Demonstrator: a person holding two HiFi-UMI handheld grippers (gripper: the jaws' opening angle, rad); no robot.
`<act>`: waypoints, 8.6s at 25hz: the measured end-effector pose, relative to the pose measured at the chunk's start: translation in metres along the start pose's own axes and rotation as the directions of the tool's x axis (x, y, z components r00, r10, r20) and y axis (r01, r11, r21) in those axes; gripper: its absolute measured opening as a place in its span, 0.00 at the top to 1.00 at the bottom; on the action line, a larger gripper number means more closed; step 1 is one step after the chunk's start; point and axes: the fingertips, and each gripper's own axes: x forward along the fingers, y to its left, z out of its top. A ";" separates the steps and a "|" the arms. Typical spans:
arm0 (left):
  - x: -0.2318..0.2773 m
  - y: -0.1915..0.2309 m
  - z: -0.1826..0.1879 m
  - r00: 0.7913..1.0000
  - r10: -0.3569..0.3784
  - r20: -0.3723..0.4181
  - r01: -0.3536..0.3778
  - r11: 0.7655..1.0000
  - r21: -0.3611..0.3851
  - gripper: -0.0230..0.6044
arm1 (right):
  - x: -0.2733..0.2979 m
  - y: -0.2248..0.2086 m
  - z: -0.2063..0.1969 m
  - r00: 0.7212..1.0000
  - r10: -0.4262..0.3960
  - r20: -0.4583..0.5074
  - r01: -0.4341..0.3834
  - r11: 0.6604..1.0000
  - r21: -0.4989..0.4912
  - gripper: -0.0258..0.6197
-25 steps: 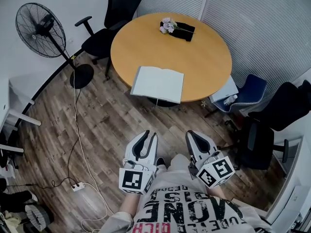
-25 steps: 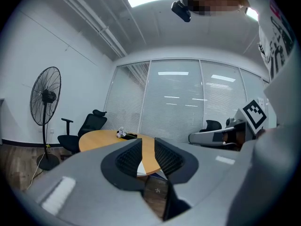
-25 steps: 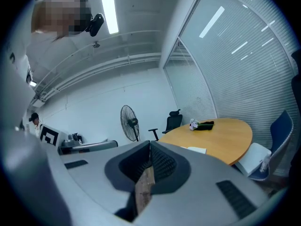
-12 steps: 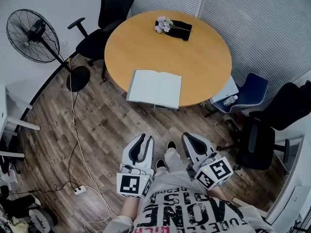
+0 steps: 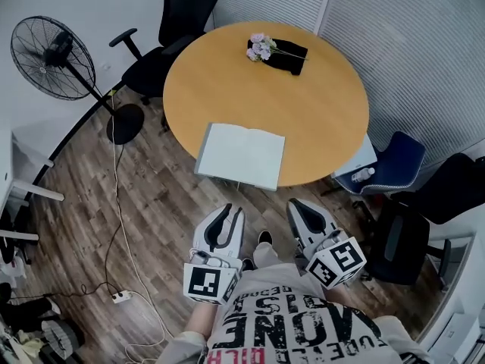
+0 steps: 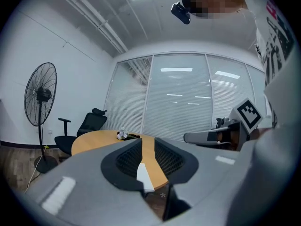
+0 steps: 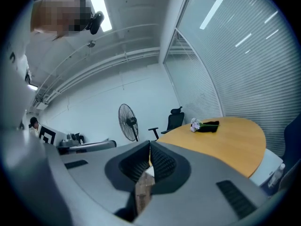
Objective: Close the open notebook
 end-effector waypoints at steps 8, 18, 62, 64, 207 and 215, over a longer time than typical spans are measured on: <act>0.042 0.021 -0.007 0.995 0.100 -0.018 -0.100 0.995 -0.014 0.82 | 0.027 -0.049 0.005 0.999 0.032 -0.025 -0.032 0.999 0.011 0.94; 0.067 0.026 -0.009 0.988 0.156 -0.006 -0.156 0.988 -0.007 0.82 | 0.031 -0.083 0.006 0.999 0.034 -0.028 -0.034 0.999 0.020 0.94; 0.166 0.174 0.015 0.997 -0.058 -0.047 0.058 0.998 -0.010 0.82 | 0.186 -0.090 0.027 0.988 -0.154 -0.031 0.155 0.987 0.033 0.94; 0.167 0.177 0.012 0.997 -0.058 -0.054 0.057 0.998 -0.016 0.82 | 0.186 -0.092 0.025 0.986 -0.163 -0.034 0.165 0.986 0.036 0.94; 0.124 0.249 -0.219 0.736 -0.203 -0.646 -0.113 0.904 -0.413 0.93 | 0.193 -0.100 0.005 0.964 -0.239 -0.114 0.247 0.967 0.062 0.94; 0.124 0.237 -0.195 0.750 -0.208 -0.628 -0.077 0.916 -0.395 0.93 | 0.195 -0.097 0.002 0.967 -0.231 -0.106 0.240 0.968 0.074 0.94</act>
